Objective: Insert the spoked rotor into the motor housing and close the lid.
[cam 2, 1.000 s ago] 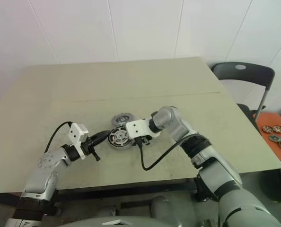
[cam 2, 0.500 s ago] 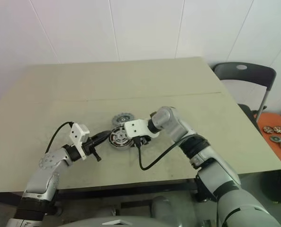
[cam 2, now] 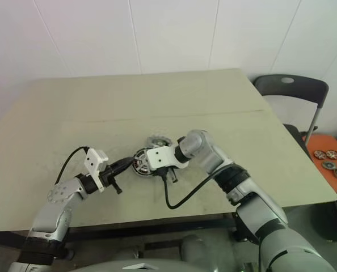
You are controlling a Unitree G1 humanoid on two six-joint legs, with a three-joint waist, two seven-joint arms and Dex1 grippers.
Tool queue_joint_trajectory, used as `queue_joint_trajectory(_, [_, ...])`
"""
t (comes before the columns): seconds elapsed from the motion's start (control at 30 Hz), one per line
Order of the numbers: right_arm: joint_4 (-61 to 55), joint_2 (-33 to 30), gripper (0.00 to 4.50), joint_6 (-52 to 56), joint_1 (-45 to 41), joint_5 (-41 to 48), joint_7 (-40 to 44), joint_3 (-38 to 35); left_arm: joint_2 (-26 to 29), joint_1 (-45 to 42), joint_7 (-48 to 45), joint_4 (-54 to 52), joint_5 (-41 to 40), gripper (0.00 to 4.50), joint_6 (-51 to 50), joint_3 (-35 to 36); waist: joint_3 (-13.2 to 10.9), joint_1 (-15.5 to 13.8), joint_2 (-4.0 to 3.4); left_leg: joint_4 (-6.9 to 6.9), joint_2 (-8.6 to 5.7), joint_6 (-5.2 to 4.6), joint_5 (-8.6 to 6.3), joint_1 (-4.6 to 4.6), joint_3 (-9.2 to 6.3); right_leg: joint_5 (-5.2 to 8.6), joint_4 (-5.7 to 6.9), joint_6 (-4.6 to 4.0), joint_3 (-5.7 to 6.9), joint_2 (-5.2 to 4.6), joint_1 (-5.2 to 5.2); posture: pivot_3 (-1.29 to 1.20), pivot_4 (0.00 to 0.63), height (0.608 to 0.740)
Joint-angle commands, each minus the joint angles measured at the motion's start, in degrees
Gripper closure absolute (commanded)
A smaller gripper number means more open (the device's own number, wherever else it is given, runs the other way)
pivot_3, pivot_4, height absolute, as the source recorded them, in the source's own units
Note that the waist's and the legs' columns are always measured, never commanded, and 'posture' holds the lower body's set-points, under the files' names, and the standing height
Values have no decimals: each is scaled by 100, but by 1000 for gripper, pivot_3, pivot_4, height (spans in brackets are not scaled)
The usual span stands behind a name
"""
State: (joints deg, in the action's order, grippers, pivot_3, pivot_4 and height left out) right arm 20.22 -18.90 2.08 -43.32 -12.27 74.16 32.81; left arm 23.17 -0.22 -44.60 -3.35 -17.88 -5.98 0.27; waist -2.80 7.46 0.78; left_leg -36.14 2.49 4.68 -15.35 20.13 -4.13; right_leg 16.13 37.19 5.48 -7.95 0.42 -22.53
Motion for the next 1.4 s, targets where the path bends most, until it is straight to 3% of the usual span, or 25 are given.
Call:
queue_joint_trajectory(0.03, [37, 193, 4451, 103, -32, -104, -309, 35, 86, 5, -42, -150, -66, 4500, 8, 76, 0, 5, 0, -1, 0, 0, 0, -2, 0, 0, 2, 0, 0, 0, 0, 0, 0, 740])
queue_joint_trajectory(0.23, [317, 851, 4451, 1018, -178, 196, -1004, -472, 178, 89, -59, -227, -36, 4500, 21, 57, -1, 23, -1, -1, 0, 0, 0, -14, -11, -3, 13, -8, -1, 9, 0, 0, 0, 740])
queue_joint_trajectory(0.33, [399, 813, 4451, 1286, -168, 18, -1142, -385, 293, 154, -115, -328, -84, 4500, 2, 123, -1, -18, -1, -1, -1, 0, 0, 8, -13, -3, 11, -7, -1, 10, -17, 0, 0, 740])
queue_joint_trajectory(0.5, [142, 709, 4451, 1992, 13, 438, -1070, -699, 552, 254, -244, -399, -198, 4500, 0, 329, -3, -41, -3, 1, -1, 0, 0, 24, -15, -4, 3, -5, 0, 9, -25, 0, 0, 740])
queue_joint_trajectory(0.73, [-864, 264, 4451, 3755, 388, 954, -1219, -1199, 627, 299, -247, -352, -172, 4500, 52, 385, -4, -140, -5, 0, -10, 1, -1, 35, -16, -2, -12, -4, 0, 0, -24, 0, 0, 740])
queue_joint_trajectory(0.9, [-1964, -354, 4451, 4416, 801, 805, -1559, -1017, 592, 238, -242, -281, -114, 4500, 88, 302, -5, -227, -5, 4, -11, 3, -1, 40, -16, 1, -20, -2, 1, -2, -29, 0, 0, 740])
queue_joint_trajectory(1.1, [-2661, -787, 4451, 5383, 973, 1253, -1534, -1099, 586, 204, -280, -182, -76, 4500, 126, 265, -12, -138, -5, 13, -10, 3, -2, 42, -10, 1, -13, -3, 0, -2, -47, 0, 0, 740])
queue_joint_trajectory(1.23, [-2646, -574, 4451, 5345, 851, 1576, -1837, -1476, 571, 182, -286, -124, -35, 4500, 152, 220, -15, -142, -1, 18, -10, 2, -2, 47, -11, 1, -14, -2, 0, -1, -51, 0, 0, 740])
queue_joint_trajectory(1.4, [-2450, -374, 4451, 4221, 651, 1864, -1712, -1528, 542, 125, -262, -57, 21, 4500, 199, 214, -17, -147, 1, 13, -10, 2, -2, 58, -10, 0, -15, -1, 0, -1, -57, 0, 0, 740])
